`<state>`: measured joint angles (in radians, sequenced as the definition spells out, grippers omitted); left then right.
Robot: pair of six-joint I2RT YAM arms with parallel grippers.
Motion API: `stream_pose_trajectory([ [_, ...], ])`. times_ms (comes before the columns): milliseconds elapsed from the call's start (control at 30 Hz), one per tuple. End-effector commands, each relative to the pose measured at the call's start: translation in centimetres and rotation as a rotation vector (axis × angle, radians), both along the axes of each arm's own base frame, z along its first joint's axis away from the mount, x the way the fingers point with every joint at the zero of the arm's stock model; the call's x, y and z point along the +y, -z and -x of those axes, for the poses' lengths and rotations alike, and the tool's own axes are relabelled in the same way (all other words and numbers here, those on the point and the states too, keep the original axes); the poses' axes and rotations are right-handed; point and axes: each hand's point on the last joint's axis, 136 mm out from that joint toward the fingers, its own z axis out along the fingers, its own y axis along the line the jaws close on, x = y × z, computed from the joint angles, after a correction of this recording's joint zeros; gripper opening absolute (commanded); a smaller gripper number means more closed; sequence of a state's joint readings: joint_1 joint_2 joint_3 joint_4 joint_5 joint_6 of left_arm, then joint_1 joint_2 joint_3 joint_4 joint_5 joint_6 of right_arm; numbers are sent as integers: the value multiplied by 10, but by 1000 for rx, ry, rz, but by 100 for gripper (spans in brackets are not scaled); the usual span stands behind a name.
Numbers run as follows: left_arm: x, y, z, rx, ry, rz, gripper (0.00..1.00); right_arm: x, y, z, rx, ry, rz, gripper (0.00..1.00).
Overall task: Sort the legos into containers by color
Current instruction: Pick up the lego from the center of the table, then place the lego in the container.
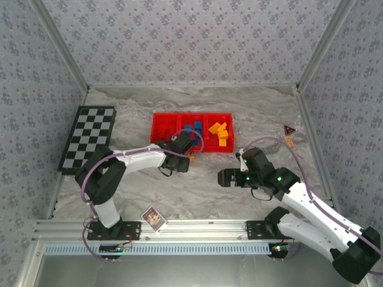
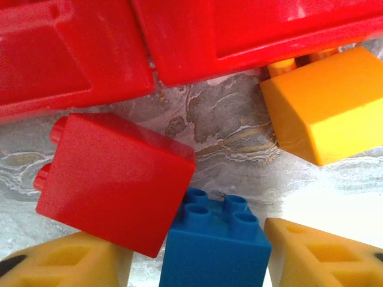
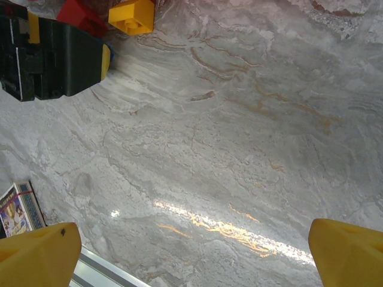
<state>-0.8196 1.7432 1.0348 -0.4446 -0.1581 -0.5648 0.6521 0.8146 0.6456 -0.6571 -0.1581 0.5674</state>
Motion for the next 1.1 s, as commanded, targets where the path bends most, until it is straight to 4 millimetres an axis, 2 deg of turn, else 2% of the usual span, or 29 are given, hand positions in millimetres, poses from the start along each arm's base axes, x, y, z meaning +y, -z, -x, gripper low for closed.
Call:
stream_pose_trajectory([
  [0,-5,5,2,28,-16,27,51,3,-6,-4,-21,-13,-8,100],
  [133,-3,9,5,42,-41,31,42,1,-1,-4,-9,-9,8,100],
  [333,2,4,10,60,-100,36,30,-5,1,-3,-7,9,31,100],
  [467,3,-13,16,36,-119,77,27,-12,-1,0,-13,23,46,100],
  [633,8,-58,15,-46,-149,141,26,-33,-8,-7,-83,116,90,100],
  [733,7,-89,4,-117,-154,163,27,-54,-9,-11,-136,207,125,100],
  [833,1,-114,-16,-173,-148,166,27,-68,-9,-11,-170,276,123,100],
  [967,-14,-128,-51,-191,-132,164,27,-85,-10,-9,-200,359,107,100],
  [1067,-31,-123,-76,-167,-117,177,26,-94,-11,-7,-227,403,96,100],
])
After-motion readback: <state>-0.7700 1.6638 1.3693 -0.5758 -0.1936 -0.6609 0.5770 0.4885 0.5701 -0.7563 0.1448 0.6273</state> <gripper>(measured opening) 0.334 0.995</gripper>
